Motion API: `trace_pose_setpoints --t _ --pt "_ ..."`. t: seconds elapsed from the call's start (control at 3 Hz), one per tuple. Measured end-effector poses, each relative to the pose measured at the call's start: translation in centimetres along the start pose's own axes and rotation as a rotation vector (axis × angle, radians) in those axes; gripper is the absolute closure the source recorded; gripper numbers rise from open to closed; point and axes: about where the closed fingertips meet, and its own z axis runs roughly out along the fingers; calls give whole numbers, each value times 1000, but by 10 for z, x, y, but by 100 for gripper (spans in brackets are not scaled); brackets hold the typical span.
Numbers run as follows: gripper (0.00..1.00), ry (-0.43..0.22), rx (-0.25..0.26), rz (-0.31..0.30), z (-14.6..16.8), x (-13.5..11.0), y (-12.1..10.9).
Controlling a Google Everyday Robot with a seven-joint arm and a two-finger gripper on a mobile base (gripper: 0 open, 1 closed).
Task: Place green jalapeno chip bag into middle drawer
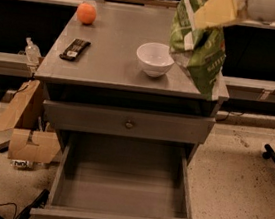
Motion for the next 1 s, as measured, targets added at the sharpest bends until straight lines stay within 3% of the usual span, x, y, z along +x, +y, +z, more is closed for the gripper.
trace_pose_setpoints --t 0.67,1.0 --pt "100 -26 12 -21 -8 -14 3" --pt "100 -42 35 -55 -9 -37 -5"
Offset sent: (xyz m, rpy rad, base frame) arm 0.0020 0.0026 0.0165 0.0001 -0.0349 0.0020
